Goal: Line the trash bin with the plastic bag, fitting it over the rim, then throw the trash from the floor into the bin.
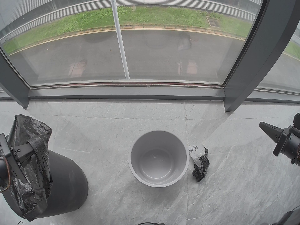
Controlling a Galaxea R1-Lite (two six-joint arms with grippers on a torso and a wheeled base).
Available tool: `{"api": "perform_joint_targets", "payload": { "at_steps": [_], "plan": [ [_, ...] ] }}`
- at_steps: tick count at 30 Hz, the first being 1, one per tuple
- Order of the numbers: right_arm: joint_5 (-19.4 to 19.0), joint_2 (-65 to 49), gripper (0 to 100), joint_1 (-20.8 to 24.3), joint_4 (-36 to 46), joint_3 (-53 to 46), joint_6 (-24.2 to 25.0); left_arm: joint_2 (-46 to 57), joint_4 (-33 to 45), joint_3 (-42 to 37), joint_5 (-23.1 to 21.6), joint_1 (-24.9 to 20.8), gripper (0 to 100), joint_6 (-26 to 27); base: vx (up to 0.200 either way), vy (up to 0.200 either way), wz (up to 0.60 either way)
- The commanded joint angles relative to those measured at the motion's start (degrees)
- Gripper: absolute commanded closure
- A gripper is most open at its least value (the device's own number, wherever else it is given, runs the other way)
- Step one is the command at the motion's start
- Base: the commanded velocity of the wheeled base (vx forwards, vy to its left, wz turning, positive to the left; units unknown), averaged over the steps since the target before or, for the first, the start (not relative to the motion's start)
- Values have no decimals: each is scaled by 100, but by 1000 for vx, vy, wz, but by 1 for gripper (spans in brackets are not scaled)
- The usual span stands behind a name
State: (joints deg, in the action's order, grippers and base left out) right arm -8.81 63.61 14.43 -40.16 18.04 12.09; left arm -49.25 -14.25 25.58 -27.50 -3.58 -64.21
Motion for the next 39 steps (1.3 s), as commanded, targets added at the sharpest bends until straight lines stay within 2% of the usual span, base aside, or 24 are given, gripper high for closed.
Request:
{"api": "perform_joint_targets", "payload": {
  "at_steps": [1,2,5,10,15,21,26,27,29,30,31,34,39],
  "plan": [
    [-6,20,100,24,8,-117,-5,-14,-166,343,-1820,121,100,-1138,0,0,0],
    [-6,29,100,60,-1,-187,-40,-41,-166,387,-2189,77,100,-1147,0,0,0],
    [-6,46,100,218,-1,-196,-49,-164,-175,580,-2497,68,100,-1173,0,0,0],
    [-6,55,100,262,8,-231,-76,-656,-183,1055,-2514,-310,100,-1445,0,0,0],
    [-6,143,100,385,8,-266,-84,-920,-227,1327,-2514,-573,100,-1410,0,0,0],
    [2,670,100,824,-142,15,-23,-1227,-1036,1477,-2471,-1065,100,-1463,0,0,0],
    [134,1259,100,1229,-572,305,-67,-1359,-1176,1740,-2330,-1443,100,-1516,0,0,0],
    [442,1558,100,1483,-651,551,-67,-1447,-1176,1881,-2251,-1646,100,-1516,0,0,0],
    [732,1786,100,1712,-651,771,-67,-1553,-1185,1969,-2233,-1760,100,-1507,0,0,0],
    [732,1786,100,1712,-651,771,-67,-1553,-1185,1969,-2233,-1760,100,-1507,0,0,0],
    [943,1971,100,1940,-660,920,-67,-1676,-1203,2065,-2224,-1848,100,-1498,0,0,0],
    [1145,2191,100,2362,-660,1123,-76,-1860,-1229,2224,-2216,-1936,100,-1481,0,0,0],
    [1637,2604,100,2723,-651,1544,-155,-2133,-1282,2426,-2216,-1979,100,-1463,0,0,0]
  ]
}}
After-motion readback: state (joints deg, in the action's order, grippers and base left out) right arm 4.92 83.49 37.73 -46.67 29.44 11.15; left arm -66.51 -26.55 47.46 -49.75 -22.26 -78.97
